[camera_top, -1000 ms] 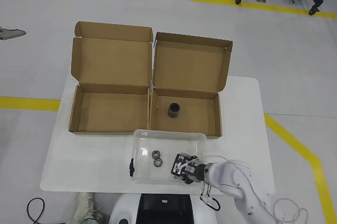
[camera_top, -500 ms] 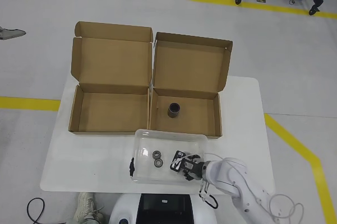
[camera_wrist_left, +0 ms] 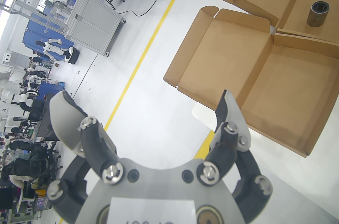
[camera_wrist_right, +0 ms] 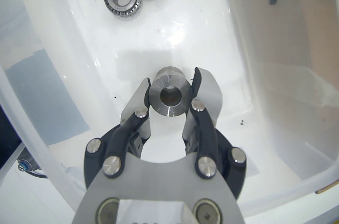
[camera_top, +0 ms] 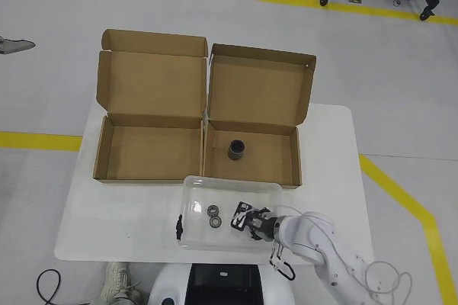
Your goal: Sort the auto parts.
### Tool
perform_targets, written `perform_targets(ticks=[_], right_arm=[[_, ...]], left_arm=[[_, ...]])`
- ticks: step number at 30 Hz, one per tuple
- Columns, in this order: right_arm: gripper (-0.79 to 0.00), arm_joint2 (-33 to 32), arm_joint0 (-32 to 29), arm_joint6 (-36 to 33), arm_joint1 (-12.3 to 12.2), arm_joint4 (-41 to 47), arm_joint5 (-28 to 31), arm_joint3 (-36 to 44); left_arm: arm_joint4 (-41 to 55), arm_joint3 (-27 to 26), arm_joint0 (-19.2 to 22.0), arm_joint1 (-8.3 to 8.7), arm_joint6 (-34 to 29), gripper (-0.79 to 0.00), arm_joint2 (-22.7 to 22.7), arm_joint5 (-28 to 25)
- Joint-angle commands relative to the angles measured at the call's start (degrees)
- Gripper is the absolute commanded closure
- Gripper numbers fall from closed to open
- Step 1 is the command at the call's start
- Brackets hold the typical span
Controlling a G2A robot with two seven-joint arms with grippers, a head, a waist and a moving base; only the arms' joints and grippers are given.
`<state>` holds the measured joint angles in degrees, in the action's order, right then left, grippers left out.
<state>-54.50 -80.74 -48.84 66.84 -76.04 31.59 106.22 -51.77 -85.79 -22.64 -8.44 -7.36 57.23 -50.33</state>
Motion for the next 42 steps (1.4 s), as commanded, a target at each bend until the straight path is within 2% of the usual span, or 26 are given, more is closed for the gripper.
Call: perform_targets(ticks=[1, 5, 10, 13, 19, 26, 31, 42], right_arm=[[0.0, -0.03, 0.16, 1.68, -0.06, -0.13, 0.49, 0.21], [0.0, -0.65, -0.02, 6.97, -0.27, -0.22, 1.45, 1.32], [0.0, -2.71, -0.72, 18.42, -0.72, -0.18, 3.44, 1.57], [0.0, -4.54, -0.99, 25.64, -0.88, 1.36, 3.42, 0.21], [0.0, -6.69, -0.32, 39.91, -1.07, 4.71, 7.65, -3.95], [0.0, -5.63, 3.31, 53.1, -0.38, 8.09, 10.89, -7.7], [0.0, -3.53, 7.11, 58.63, 0.34, 8.41, 13.44, -8.74], [0.0, 0.21, 12.76, 61.16, 1.7, 7.06, 12.66, -6.81]], left_arm=[[0.0, 0.0, 0.0, 0.0, 0.0, -0.785, 0.0, 0.0], [0.0, 0.0, 0.0, 0.0, 0.0, -0.785, 0.0, 0.0], [0.0, 0.0, 0.0, 0.0, 0.0, -0.785, 0.0, 0.0], [0.0, 0.0, 0.0, 0.0, 0.0, -0.785, 0.0, 0.0], [0.0, 0.0, 0.0, 0.0, 0.0, -0.785, 0.0, 0.0], [0.0, 0.0, 0.0, 0.0, 0.0, -0.785, 0.0, 0.0], [0.0, 0.0, 0.0, 0.0, 0.0, -0.785, 0.0, 0.0], [0.0, 0.0, 0.0, 0.0, 0.0, -0.785, 0.0, 0.0]])
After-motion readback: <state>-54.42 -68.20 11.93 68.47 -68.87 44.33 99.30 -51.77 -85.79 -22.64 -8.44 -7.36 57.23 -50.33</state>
